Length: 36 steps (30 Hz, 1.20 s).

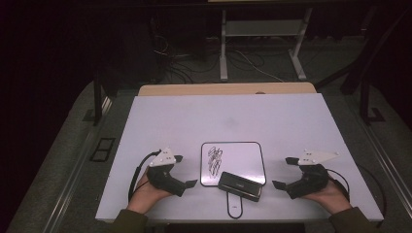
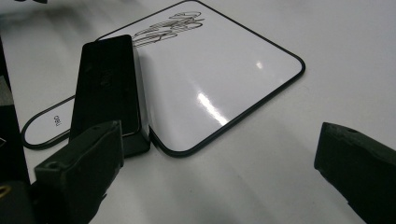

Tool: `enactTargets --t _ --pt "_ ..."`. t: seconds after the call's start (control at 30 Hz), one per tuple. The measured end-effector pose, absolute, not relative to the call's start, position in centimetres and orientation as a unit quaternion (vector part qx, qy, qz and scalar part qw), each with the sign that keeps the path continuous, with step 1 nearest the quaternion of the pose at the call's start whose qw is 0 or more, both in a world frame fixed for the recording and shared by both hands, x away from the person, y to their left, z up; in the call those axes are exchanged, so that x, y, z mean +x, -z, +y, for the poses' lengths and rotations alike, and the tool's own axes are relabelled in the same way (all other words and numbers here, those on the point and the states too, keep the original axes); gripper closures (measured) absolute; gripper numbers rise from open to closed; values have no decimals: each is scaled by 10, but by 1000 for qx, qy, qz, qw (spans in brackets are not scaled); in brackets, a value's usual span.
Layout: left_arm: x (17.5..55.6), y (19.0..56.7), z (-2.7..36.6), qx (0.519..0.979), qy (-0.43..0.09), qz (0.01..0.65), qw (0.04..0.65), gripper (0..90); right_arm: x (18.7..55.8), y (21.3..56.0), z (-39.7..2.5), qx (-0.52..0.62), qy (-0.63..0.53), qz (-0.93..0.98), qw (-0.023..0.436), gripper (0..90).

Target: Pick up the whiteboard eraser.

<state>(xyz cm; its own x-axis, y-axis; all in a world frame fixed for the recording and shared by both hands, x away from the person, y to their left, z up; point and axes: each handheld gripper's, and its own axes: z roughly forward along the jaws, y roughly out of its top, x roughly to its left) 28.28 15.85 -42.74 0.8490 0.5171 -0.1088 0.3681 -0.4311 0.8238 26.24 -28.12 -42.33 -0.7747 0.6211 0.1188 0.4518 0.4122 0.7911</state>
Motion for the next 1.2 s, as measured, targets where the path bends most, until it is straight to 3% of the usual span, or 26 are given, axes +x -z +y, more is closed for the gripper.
enactTargets --t 1.2 --pt "281 428 155 845 -81 262 460 0 276 414 -221 252 -409 875 61 40"
